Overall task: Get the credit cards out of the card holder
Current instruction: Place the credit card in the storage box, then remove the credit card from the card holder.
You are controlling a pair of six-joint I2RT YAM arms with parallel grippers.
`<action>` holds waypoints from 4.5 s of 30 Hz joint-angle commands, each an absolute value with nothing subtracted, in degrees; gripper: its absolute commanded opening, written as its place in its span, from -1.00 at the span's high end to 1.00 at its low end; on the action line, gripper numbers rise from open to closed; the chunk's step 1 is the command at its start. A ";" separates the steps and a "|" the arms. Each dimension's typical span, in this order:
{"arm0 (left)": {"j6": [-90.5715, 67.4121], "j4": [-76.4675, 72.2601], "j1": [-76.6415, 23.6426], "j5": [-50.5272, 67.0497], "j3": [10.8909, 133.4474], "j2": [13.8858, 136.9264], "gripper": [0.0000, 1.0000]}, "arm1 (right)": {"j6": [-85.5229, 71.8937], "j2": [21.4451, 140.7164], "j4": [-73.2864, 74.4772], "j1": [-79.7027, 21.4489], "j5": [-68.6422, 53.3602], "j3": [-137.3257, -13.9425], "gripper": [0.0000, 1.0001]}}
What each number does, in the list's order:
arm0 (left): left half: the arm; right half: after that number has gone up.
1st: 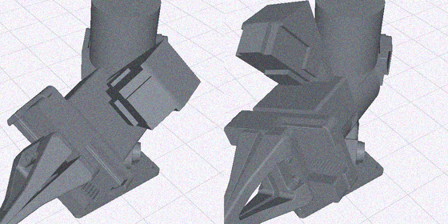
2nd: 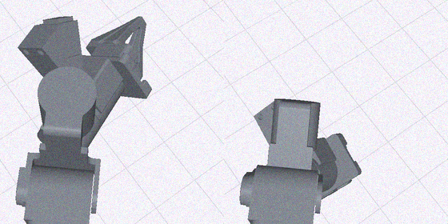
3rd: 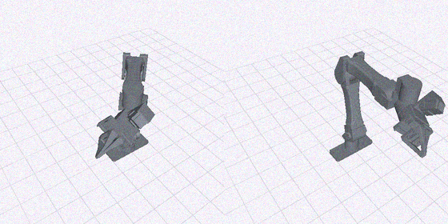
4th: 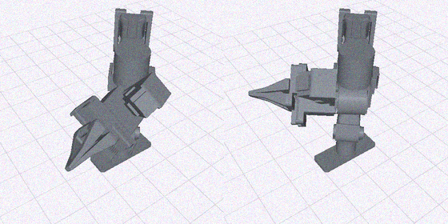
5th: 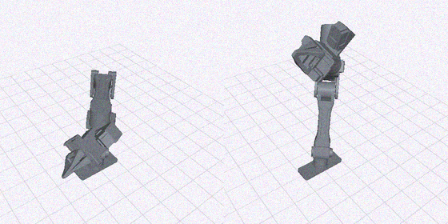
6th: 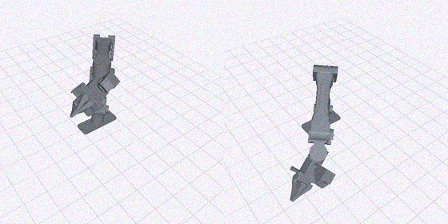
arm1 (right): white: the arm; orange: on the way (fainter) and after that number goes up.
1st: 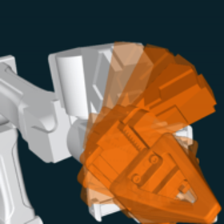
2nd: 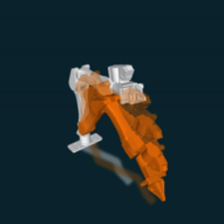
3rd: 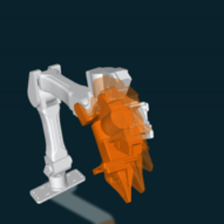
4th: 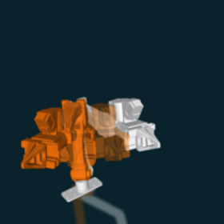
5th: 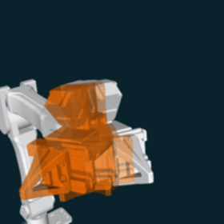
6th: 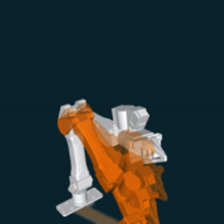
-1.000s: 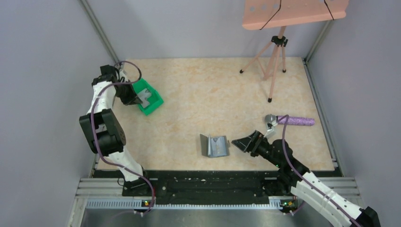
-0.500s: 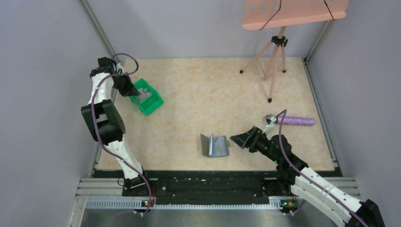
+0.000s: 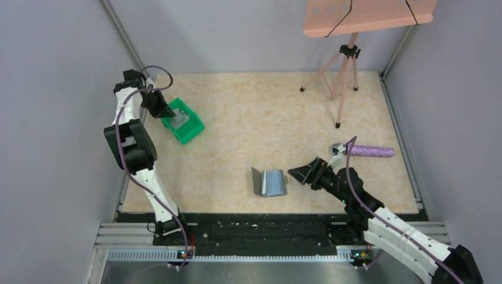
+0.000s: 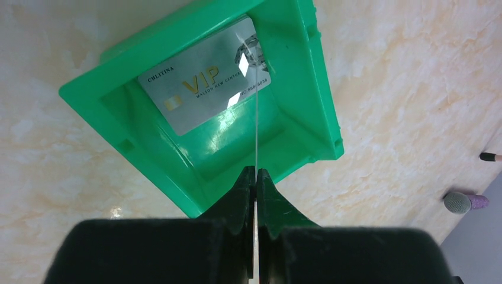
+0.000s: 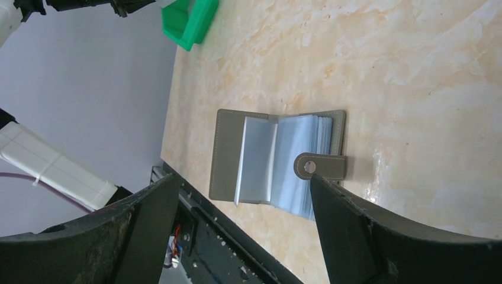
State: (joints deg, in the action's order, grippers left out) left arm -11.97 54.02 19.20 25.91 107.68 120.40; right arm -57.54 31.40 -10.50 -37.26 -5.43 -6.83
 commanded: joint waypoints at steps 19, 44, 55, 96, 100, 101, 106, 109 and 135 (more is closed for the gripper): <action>-12.30 54.83 19.61 23.81 115.86 126.42 0.74 | -57.12 32.94 -15.10 -36.83 -4.31 -9.02 -0.62; -14.30 51.75 19.56 19.91 117.80 126.78 0.27 | -57.01 33.60 -14.43 -36.86 -4.51 -10.35 -0.61; -15.36 47.64 19.25 16.64 116.82 124.03 0.19 | -57.13 33.17 -14.68 -36.83 -4.74 -10.13 -0.60; -23.71 36.42 -9.17 22.81 71.02 87.23 0.13 | -53.21 43.90 -11.46 -36.83 -18.47 -14.69 -0.07; -28.54 28.40 -17.68 22.17 60.40 80.63 0.12 | -54.23 45.29 -11.34 -37.00 -18.26 -14.94 -0.08; -29.62 26.17 -19.96 22.34 57.67 79.37 0.10 | -54.26 45.64 -11.63 -37.14 -18.05 -14.94 -0.08; -35.37 13.71 -29.53 24.53 46.23 76.38 0.04 | -54.09 49.16 -13.55 -38.88 -16.37 -15.07 -0.15; -38.20 7.22 -33.60 25.75 43.20 77.59 0.02 | -54.31 52.35 -15.53 -40.42 -15.29 -15.71 -0.15; -40.26 0.56 -39.80 20.80 34.08 82.51 0.66 | -53.15 72.35 -27.92 -47.02 -9.29 -18.56 -0.17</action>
State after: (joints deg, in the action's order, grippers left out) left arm -39.44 4.71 -39.48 21.54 35.90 83.42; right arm -52.73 71.22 -22.59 -45.98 -7.84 -16.56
